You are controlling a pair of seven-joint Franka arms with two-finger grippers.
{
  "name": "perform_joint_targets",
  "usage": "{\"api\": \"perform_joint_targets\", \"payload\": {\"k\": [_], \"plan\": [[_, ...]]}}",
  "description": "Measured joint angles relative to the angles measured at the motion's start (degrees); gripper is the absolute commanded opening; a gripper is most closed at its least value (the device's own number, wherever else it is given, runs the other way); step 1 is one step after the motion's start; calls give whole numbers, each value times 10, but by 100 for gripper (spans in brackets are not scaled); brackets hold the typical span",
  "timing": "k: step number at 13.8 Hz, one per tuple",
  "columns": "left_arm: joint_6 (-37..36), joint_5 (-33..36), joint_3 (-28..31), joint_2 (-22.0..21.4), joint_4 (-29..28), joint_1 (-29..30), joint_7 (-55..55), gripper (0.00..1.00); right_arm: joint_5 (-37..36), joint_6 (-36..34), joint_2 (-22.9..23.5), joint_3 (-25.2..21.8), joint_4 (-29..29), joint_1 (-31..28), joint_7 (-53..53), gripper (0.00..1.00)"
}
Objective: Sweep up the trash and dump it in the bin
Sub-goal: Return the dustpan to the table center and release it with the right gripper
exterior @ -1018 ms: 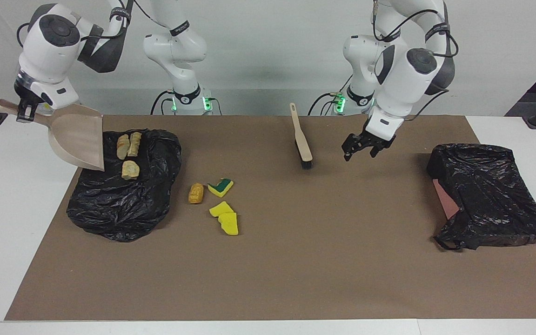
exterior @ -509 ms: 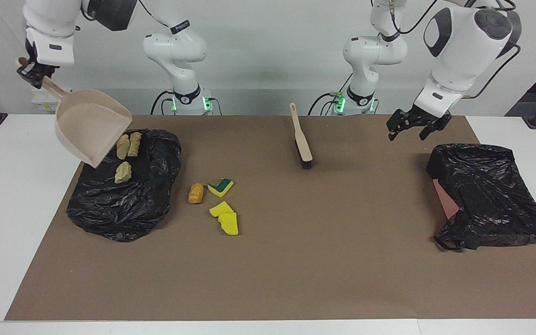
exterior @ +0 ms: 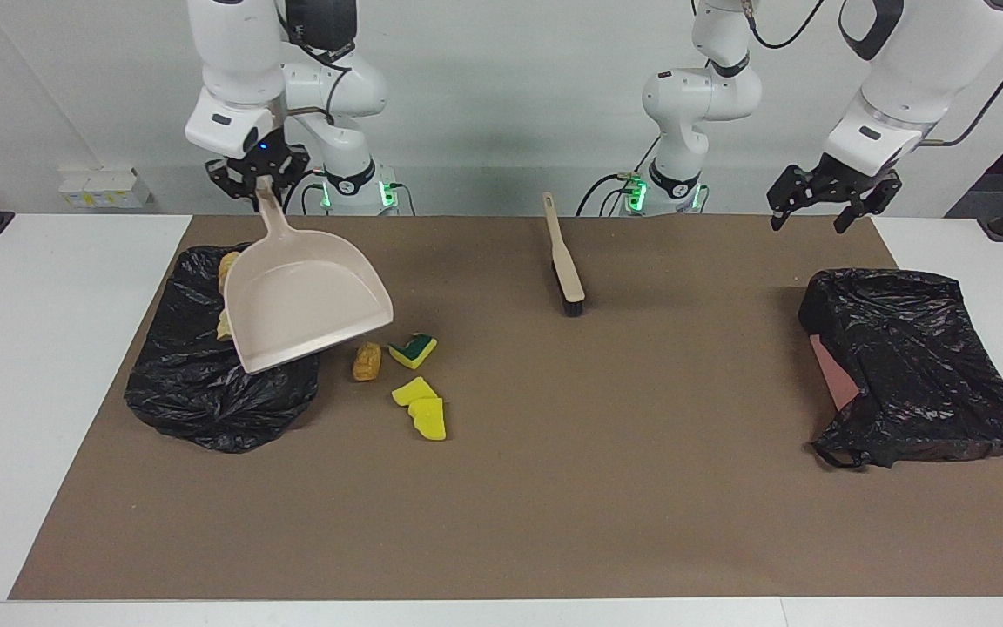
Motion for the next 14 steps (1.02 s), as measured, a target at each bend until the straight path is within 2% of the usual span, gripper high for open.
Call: {"api": "perform_joint_targets", "payload": {"k": [4, 6, 8, 10, 14], "plan": [[9, 0, 1, 9, 8, 0, 15, 100, 45, 101, 88, 121, 9, 5, 291, 0], [13, 1, 2, 11, 8, 0, 33, 100, 45, 148, 152, 171, 35, 6, 404, 0], [18, 5, 2, 12, 9, 0, 38, 100, 31, 228, 228, 217, 64, 12, 486, 0], [19, 5, 1, 13, 9, 0, 40, 100, -20, 267, 295, 244, 95, 25, 535, 0], [18, 5, 1, 13, 9, 0, 40, 100, -173, 273, 424, 300, 178, 56, 672, 0]]}}
